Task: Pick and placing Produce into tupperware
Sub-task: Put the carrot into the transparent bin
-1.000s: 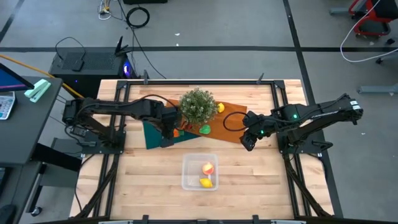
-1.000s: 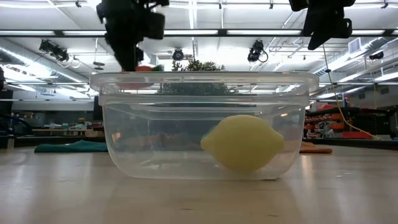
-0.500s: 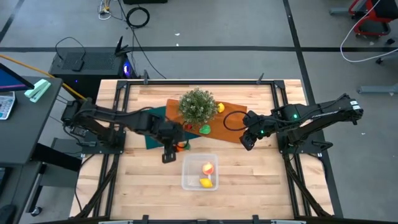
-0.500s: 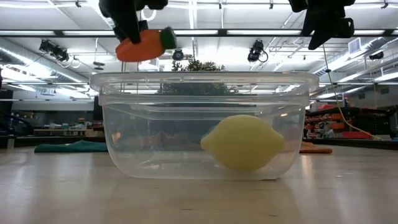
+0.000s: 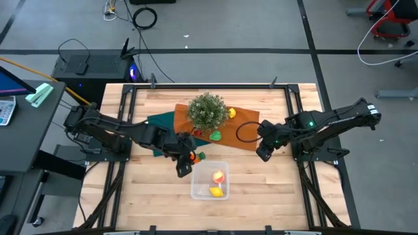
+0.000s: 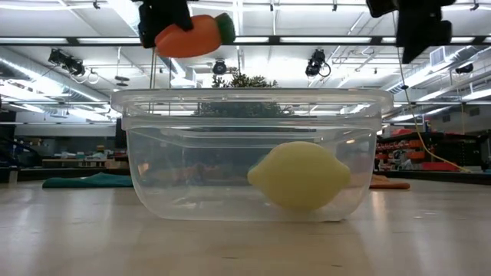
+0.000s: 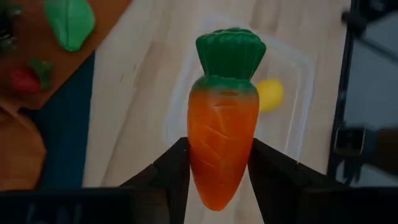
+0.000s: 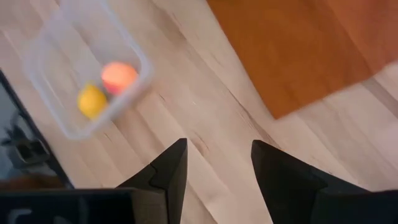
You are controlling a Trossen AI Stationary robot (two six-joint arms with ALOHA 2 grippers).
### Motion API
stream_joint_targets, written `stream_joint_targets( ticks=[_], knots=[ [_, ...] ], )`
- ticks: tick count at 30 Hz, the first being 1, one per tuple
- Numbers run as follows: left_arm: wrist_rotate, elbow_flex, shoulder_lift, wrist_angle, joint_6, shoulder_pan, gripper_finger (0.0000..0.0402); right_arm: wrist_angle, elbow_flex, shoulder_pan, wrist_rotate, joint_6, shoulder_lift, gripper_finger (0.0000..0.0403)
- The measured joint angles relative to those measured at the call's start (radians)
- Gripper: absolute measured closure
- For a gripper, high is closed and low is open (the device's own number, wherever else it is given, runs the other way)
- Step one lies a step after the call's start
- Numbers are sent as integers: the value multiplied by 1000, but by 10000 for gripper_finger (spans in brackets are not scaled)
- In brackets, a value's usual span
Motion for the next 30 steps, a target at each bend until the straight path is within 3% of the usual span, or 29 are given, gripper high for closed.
stream_joint_targets(
  ticks=[10, 16, 23, 30],
  knots=[
    [-32, 0, 95, 216, -307, -53, 255, -215, 0, 155, 4, 12, -18, 257],
    [-24, 3, 208, 374, -483, -87, 256, -247, 0, 278, 42, 59, -52, 257],
    [-19, 2, 283, 444, -705, -122, 258, -252, 0, 387, 77, 115, -76, 257],
    [-32, 59, 302, 459, -730, -123, 261, -258, 0, 446, 117, 151, -76, 257]
  ],
)
